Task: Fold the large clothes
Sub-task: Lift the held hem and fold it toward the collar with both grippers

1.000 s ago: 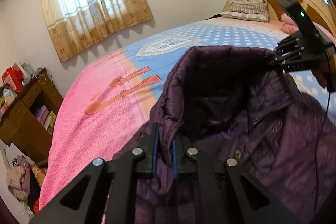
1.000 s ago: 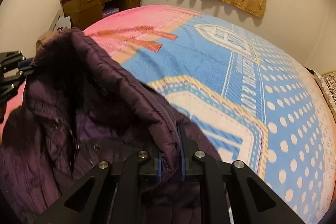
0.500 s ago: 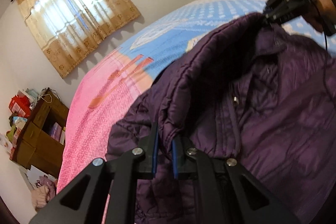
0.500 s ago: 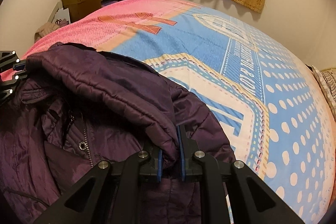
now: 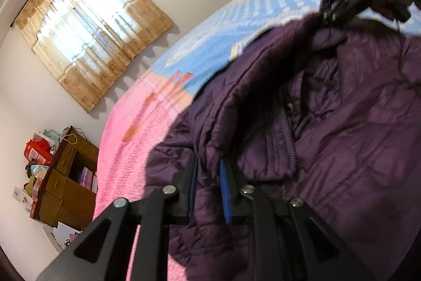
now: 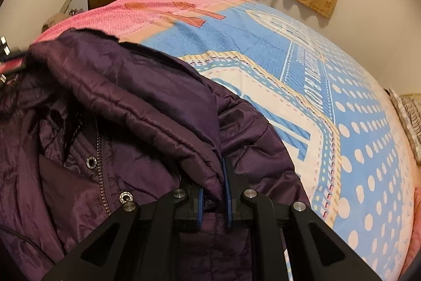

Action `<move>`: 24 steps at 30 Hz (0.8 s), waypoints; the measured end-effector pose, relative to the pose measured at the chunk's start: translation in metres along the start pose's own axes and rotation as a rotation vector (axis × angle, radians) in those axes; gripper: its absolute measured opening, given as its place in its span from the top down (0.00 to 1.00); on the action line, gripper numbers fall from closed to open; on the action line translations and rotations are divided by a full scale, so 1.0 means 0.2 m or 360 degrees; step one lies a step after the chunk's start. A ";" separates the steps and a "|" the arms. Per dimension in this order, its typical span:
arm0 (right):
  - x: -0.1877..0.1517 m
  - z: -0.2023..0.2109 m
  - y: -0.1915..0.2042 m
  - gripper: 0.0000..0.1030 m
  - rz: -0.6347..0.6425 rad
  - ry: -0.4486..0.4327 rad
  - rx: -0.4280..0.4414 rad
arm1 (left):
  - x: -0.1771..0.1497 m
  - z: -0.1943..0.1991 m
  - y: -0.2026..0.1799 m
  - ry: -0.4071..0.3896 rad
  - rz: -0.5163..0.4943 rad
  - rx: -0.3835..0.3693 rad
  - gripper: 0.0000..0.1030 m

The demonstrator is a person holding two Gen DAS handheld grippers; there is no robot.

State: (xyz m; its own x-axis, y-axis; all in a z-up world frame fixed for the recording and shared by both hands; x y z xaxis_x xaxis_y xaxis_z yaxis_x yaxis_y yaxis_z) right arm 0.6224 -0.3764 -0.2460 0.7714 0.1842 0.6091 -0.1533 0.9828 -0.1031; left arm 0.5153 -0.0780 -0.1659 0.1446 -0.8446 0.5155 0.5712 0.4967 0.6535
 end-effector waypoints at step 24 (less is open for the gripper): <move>-0.05 0.10 0.00 0.83 -0.0021 -0.0028 0.0033 | 0.16 -0.31 -0.05 0.0139 0.0464 -0.0184 0.38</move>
State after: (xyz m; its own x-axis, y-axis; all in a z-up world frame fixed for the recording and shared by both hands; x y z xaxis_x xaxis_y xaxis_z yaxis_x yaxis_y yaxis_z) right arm 0.6025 -0.3782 -0.2366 0.7625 0.1707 0.6240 -0.1559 0.9846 -0.0789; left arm 0.5639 -0.1217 -0.1894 0.3815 -0.6868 0.6187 0.5826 0.6983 0.4159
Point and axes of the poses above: each gripper's, at about its wrist camera, not at the fingertips, and z roughly against the way its jaws point, y to its left, x to its top, the point moved 10 cm from there along -z, roughly the way its jaws point, and after that the axes turned 10 degrees about -z, right-handed, at the moved point
